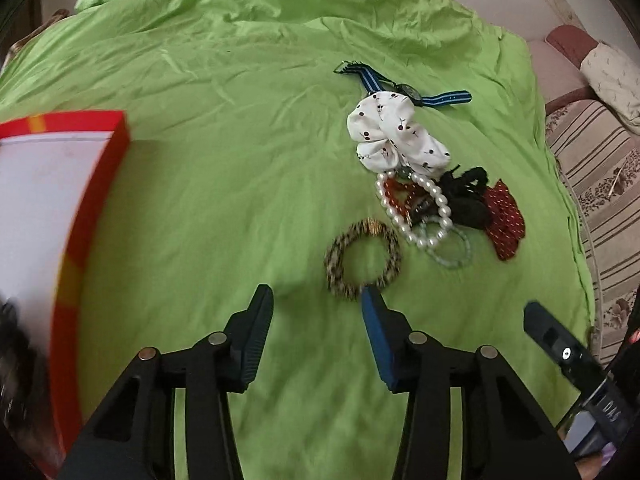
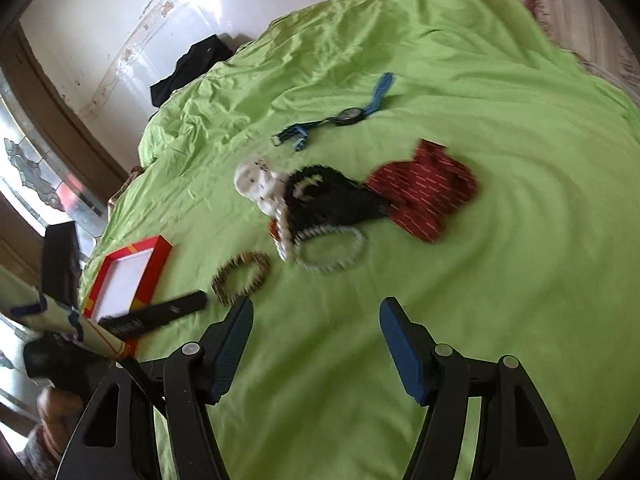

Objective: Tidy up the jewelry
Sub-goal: 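Grasp the leopard bracelet with the left tool while the right tool grasps the pearl bracelet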

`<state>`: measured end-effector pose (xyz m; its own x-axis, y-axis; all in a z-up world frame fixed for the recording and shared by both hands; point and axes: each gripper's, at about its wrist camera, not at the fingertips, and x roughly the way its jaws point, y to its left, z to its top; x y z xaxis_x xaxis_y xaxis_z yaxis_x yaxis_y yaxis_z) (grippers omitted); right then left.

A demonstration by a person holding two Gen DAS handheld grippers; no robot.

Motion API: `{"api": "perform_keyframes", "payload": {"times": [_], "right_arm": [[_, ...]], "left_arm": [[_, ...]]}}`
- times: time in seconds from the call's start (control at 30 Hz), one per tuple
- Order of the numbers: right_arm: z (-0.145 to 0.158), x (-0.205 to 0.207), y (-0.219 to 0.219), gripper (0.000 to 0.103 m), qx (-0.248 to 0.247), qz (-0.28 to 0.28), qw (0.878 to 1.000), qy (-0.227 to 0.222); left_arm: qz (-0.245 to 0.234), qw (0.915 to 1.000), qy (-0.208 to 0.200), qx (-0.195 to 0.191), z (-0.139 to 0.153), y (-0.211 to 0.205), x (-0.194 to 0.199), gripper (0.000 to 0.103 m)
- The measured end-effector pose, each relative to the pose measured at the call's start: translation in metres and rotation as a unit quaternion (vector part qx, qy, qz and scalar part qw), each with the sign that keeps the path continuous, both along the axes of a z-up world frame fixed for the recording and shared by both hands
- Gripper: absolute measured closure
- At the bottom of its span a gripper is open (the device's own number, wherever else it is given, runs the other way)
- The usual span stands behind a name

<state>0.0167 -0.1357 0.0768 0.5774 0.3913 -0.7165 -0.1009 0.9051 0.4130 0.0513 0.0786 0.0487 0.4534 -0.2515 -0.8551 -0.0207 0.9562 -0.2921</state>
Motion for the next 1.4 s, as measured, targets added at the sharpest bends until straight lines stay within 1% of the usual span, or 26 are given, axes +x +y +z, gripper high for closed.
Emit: {"api": "perform_keyframes", "payload": {"times": [0.07, 0.2, 0.27, 0.33, 0.43, 0.47, 0.5, 0.53, 0.57, 0.6, 0.67, 0.8, 0.9, 1.07, 1.13, 1.3, 1.4], "right_arm": [[-0.005, 0.019, 0.010, 0.035, 0.002, 0.014, 1.000, 0.004], [-0.020, 0.053, 0.029, 0.049, 0.003, 0.039, 0.999, 0.016], [-0.025, 0.063, 0.036, 0.051, 0.005, 0.042, 0.999, 0.019], [-0.031, 0.072, 0.041, 0.057, 0.007, 0.044, 0.999, 0.023], [-0.038, 0.081, 0.045, 0.073, 0.012, 0.046, 0.998, 0.032], [-0.039, 0.081, 0.046, 0.086, 0.013, 0.046, 0.998, 0.033], [-0.040, 0.081, 0.046, 0.092, 0.016, 0.047, 0.998, 0.036], [-0.039, 0.080, 0.046, 0.092, 0.022, 0.045, 0.998, 0.037], [-0.038, 0.079, 0.046, 0.092, 0.024, 0.044, 0.998, 0.037], [-0.035, 0.075, 0.045, 0.092, 0.026, 0.042, 0.998, 0.036], [-0.026, 0.065, 0.042, 0.092, 0.028, 0.041, 0.998, 0.032], [-0.007, 0.045, 0.041, 0.092, 0.025, 0.045, 0.998, 0.024], [0.008, 0.027, 0.040, 0.092, 0.025, 0.046, 0.999, 0.015], [0.035, -0.003, 0.045, 0.092, 0.021, 0.051, 0.998, -0.002], [0.046, -0.015, 0.049, 0.092, 0.019, 0.055, 0.998, -0.010], [0.064, -0.035, 0.062, 0.092, 0.029, 0.066, 0.997, -0.016], [0.073, -0.043, 0.078, 0.092, 0.021, 0.079, 0.996, -0.019]], "left_arm": [[-0.005, 1.0000, 0.000, 0.002, -0.007, -0.003, 0.012, 0.061], [-0.011, 0.9999, -0.008, 0.008, -0.012, -0.006, 0.026, 0.061], [-0.012, 0.9998, -0.012, 0.011, -0.013, -0.008, 0.030, 0.061], [-0.011, 0.9997, -0.016, 0.012, -0.014, -0.010, 0.032, 0.061], [-0.010, 0.9993, -0.022, 0.028, -0.016, -0.014, 0.033, 0.061], [-0.008, 0.9986, -0.026, 0.045, -0.016, -0.017, 0.031, 0.070], [-0.008, 0.9978, -0.029, 0.060, -0.015, -0.019, 0.030, 0.080], [-0.011, 0.9973, -0.034, 0.065, -0.013, -0.020, 0.028, 0.085], [-0.014, 0.9974, -0.034, 0.063, -0.012, -0.019, 0.026, 0.097], [-0.016, 0.9978, -0.032, 0.056, -0.009, -0.018, 0.025, 0.097], [-0.020, 0.9990, -0.028, 0.030, -0.001, -0.015, 0.019, 0.098], [-0.026, 0.9988, -0.042, 0.006, 0.022, -0.014, -0.002, 0.098], [-0.031, 0.9977, -0.058, -0.015, 0.047, -0.011, -0.025, 0.098], [-0.026, 0.9953, -0.080, -0.047, 0.084, 0.017, -0.061, 0.098], [-0.016, 0.9947, -0.087, -0.053, 0.094, 0.033, -0.072, 0.098], [0.023, 0.9934, -0.102, -0.047, 0.112, 0.087, -0.102, 0.097], [0.049, 0.9923, -0.105, -0.044, 0.114, 0.119, -0.112, 0.097]]}}
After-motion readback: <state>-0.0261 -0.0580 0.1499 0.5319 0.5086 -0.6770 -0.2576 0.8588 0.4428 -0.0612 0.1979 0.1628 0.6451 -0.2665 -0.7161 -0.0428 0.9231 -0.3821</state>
